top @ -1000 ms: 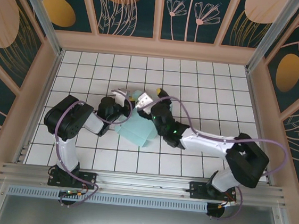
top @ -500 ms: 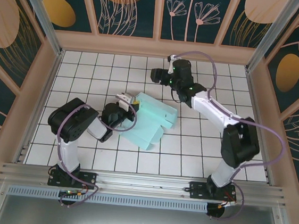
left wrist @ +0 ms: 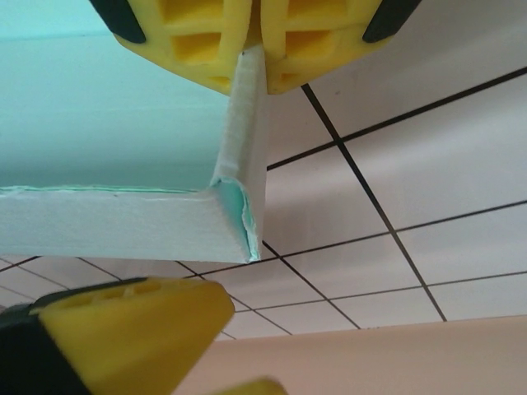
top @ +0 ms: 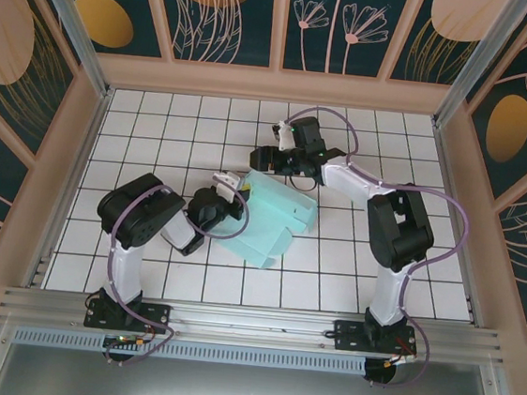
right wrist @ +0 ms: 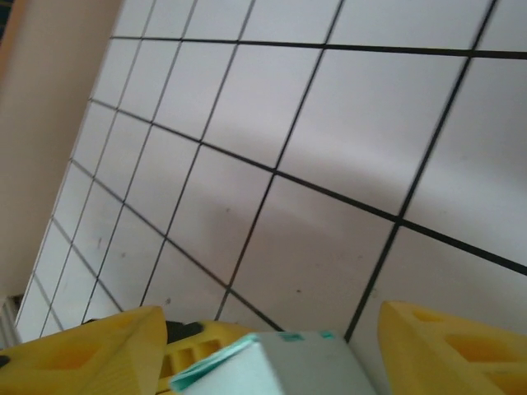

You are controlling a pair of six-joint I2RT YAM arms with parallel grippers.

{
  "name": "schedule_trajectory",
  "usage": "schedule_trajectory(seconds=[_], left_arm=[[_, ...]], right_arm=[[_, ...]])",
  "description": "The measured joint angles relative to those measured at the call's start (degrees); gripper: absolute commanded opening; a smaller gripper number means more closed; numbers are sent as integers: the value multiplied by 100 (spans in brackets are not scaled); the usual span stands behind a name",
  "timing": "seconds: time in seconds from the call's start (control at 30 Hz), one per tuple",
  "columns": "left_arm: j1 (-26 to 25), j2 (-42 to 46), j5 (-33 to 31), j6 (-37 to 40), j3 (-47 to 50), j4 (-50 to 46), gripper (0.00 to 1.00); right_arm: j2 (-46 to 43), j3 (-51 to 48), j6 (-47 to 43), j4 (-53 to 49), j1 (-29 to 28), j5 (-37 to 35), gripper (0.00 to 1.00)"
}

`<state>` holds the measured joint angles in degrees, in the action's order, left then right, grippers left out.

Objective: Fold the paper box

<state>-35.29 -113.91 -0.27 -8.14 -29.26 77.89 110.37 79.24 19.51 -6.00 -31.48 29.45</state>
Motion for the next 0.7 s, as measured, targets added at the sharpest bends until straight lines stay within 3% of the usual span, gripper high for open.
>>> schedule_trajectory(seconds=[0.33, 0.7], left_arm=[[-52, -258, -221, -24, -129, 208, 7], [-85, -354, -284, -129, -398, -72, 17]], right_arm=[[162, -332, -98, 109, 2, 223, 60], [166, -470, -162, 426, 111, 299, 57]])
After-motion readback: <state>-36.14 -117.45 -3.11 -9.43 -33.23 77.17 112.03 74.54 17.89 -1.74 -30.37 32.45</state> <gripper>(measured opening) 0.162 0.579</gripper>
